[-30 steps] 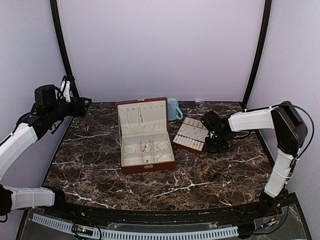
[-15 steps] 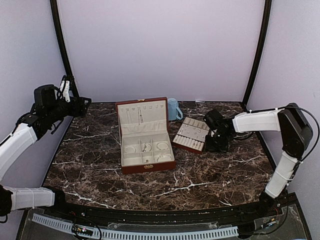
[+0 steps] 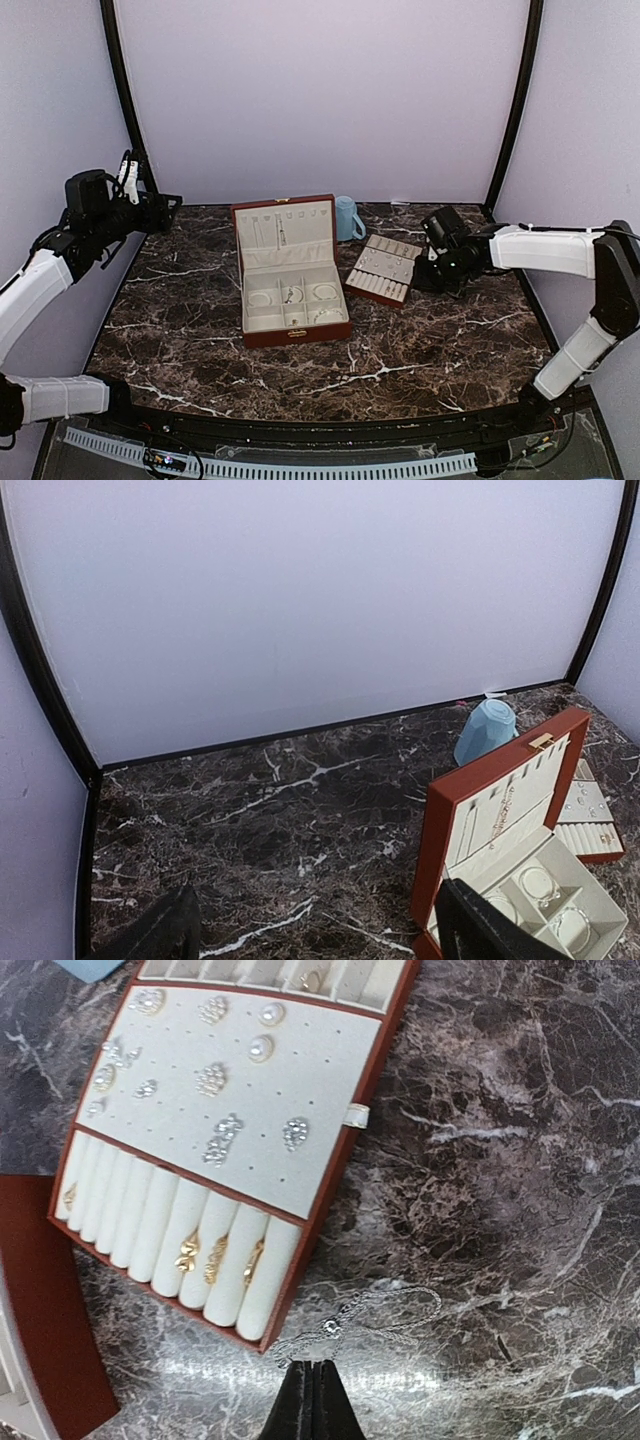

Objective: Organize the mixed jewelry
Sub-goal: Pick up the necklace from the center of the board.

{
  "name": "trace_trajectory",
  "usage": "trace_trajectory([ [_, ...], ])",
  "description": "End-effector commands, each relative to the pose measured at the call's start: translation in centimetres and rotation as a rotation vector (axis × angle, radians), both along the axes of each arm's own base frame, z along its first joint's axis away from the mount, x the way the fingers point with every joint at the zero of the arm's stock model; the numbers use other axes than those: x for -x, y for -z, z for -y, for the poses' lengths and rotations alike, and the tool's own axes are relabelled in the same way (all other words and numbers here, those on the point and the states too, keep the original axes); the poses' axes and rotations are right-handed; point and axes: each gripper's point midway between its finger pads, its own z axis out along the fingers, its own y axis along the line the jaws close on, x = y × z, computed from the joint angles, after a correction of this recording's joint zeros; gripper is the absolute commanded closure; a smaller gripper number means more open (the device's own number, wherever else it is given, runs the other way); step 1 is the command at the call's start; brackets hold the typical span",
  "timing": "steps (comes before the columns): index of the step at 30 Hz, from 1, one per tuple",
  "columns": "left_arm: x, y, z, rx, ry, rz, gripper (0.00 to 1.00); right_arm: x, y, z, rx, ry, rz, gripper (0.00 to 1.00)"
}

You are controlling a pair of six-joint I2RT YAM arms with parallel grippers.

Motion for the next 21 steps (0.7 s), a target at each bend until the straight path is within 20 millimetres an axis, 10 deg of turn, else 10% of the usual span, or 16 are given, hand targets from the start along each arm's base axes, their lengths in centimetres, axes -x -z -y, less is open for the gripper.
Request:
trace_trajectory([
  [1, 0.6, -1.1, 1.0, -0.014, 0.075, 0.070, 0.18, -0.7, -3.5, -1.9, -0.126, -0.050, 0.123, 1.00],
  [21, 7.4, -0.5, 16.6, 0.171, 0.567, 0.174, 0.23, -0.4, -14.1, -8.7, -0.540, -0.343, 0.431, 1.00],
])
